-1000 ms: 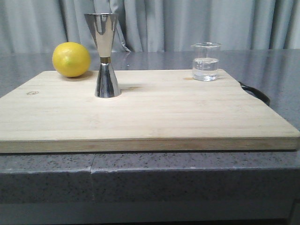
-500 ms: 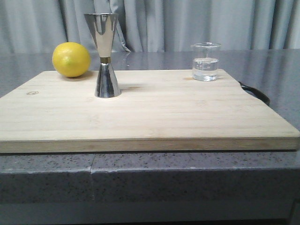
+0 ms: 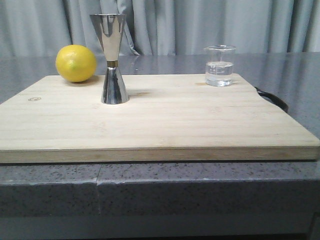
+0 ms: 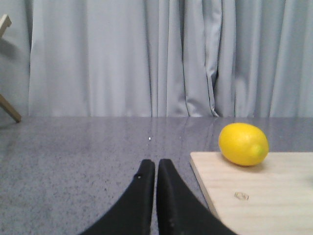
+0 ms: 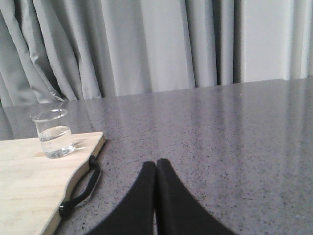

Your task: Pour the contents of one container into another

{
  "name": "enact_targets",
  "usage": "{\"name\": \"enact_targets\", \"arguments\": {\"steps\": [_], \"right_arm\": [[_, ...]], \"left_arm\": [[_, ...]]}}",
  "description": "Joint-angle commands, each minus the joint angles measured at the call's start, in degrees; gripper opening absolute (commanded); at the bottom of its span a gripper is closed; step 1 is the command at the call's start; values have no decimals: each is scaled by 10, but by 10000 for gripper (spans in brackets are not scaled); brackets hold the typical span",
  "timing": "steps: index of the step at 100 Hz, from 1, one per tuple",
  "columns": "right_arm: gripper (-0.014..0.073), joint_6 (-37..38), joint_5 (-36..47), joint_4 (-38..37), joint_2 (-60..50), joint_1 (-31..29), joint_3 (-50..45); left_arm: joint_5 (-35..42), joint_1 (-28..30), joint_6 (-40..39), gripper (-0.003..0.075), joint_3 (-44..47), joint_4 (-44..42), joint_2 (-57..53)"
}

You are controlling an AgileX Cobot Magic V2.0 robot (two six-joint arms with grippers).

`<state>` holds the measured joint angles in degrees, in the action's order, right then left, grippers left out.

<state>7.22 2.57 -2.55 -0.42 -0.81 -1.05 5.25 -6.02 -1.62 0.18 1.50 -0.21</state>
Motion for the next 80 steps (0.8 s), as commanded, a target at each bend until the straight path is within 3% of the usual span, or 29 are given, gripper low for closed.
{"name": "enact_targets", "arguments": {"steps": [1, 28, 59, 80], "right_arm": [[-75, -1, 56, 0, -12, -4, -6], [-75, -1, -51, 1, 9, -4, 99], [-75, -13, -179, -22, 154, -4, 301], [-75, -14, -184, -44, 234, -4, 377]], "left_arm": [[76, 2, -5, -19, 14, 10, -15], [-10, 2, -5, -19, -91, 7, 23], [-112, 2, -3, -19, -254, -28, 147], [-111, 2, -3, -19, -302, -28, 204]]}}
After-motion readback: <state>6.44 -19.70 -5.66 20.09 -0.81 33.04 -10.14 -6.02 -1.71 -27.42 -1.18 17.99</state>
